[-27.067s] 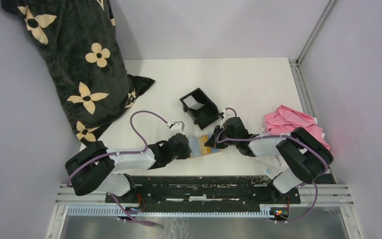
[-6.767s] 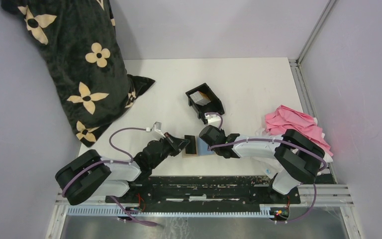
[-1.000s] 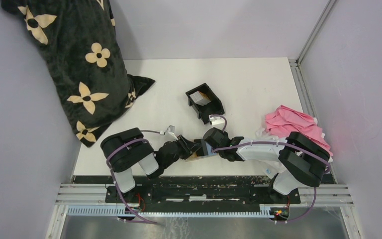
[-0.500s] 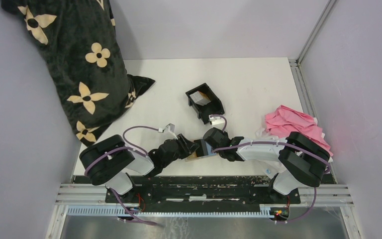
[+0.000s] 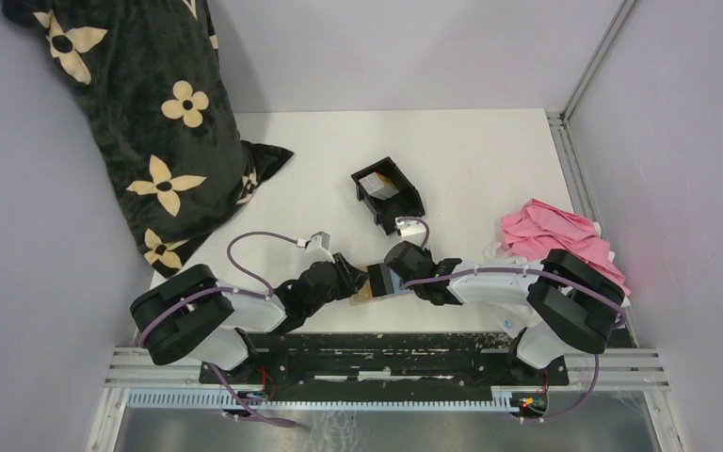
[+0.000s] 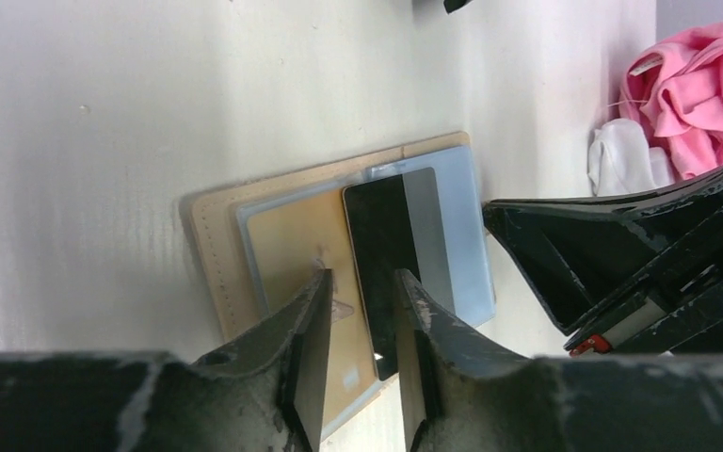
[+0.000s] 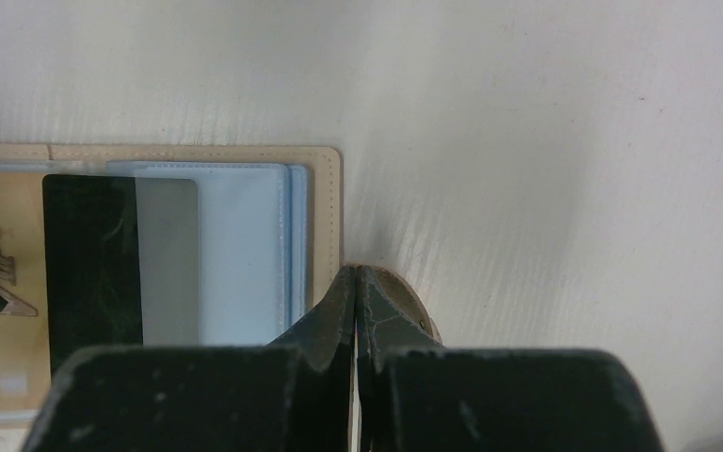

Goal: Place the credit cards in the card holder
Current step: Insert the credit card into the card holder.

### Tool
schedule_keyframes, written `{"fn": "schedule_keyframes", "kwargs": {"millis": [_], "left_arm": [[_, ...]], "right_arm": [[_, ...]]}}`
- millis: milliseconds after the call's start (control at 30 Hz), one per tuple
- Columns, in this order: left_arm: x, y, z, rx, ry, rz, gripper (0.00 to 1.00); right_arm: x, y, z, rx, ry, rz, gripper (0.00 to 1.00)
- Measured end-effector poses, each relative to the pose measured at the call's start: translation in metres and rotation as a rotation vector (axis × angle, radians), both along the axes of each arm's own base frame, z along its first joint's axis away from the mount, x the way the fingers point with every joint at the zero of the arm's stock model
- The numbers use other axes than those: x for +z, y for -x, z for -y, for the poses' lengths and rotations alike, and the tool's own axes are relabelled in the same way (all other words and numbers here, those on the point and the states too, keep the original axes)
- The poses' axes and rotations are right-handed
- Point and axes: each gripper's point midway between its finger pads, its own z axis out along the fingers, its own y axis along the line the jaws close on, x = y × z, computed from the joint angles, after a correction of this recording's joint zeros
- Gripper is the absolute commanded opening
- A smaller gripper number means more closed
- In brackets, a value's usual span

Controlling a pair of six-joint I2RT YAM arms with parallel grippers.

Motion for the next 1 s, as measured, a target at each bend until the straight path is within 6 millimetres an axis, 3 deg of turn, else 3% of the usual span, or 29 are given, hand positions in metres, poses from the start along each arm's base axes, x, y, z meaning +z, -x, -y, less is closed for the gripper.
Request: {"fn": "schedule_keyframes", "kwargs": {"millis": [100, 233, 400, 733, 1000], "left_arm": [[-0.002, 0.001, -0.004, -0.005, -0.033, 0.006, 0.22], [-0.006, 0.003, -0.008, -0.021, -0.083, 0.021, 0.14], [-0.006, 0.005, -0.006, -0.065, -0.134, 0.05, 0.09], [0.007, 0.008, 0.021, -0.178, -0.205, 0.128, 0.04], [-0.001, 0.013, 0.014, -0.178, -0.262, 0.118, 0.03]], "right_arm": [[0.0, 0.0, 0.0, 0.0, 0.0, 0.0, 0.01], [0.0, 0.0, 0.0, 0.0, 0.0, 0.0, 0.01], [0.0, 0.0, 0.0, 0.001, 0.0, 0.0, 0.01], [0.0, 0.0, 0.0, 0.001, 0.0, 0.0, 0.01], [0.0, 0.0, 0.0, 0.001, 0.0, 0.0, 0.01]]}}
